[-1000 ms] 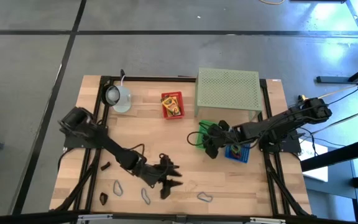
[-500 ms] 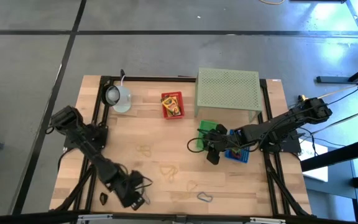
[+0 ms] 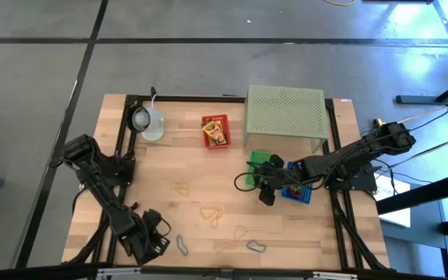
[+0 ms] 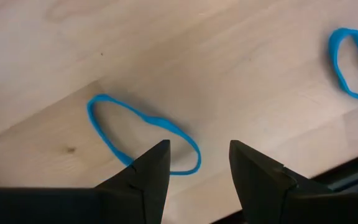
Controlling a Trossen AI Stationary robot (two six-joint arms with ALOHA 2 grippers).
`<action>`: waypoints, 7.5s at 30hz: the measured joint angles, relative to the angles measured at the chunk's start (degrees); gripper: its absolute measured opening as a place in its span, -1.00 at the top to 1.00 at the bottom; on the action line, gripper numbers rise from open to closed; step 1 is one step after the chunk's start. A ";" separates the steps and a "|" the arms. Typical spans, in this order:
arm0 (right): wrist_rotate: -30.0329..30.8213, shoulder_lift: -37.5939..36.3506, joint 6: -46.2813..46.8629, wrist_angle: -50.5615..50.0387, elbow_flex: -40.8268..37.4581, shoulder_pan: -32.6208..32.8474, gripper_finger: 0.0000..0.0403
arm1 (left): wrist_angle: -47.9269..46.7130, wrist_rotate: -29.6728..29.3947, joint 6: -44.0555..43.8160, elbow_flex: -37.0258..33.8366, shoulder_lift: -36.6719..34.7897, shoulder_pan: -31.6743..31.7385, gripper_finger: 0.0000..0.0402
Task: Pick & Place Office Desk Supplies
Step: Put the blue rubber band into the green bin
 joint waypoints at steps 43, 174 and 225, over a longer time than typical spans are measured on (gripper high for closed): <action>0.00 -0.07 -1.66 0.85 3.11 0.00 0.11 | -4.39 -22.78 26.38 2.98 2.91 1.87 0.98; 16.76 2.95 5.40 -14.54 5.49 0.73 0.97 | 38.69 -42.51 97.89 10.99 2.82 20.55 0.10; 11.94 6.54 5.13 -9.79 5.51 -2.10 -0.12 | -12.37 -27.00 29.37 -3.34 2.71 22.59 0.10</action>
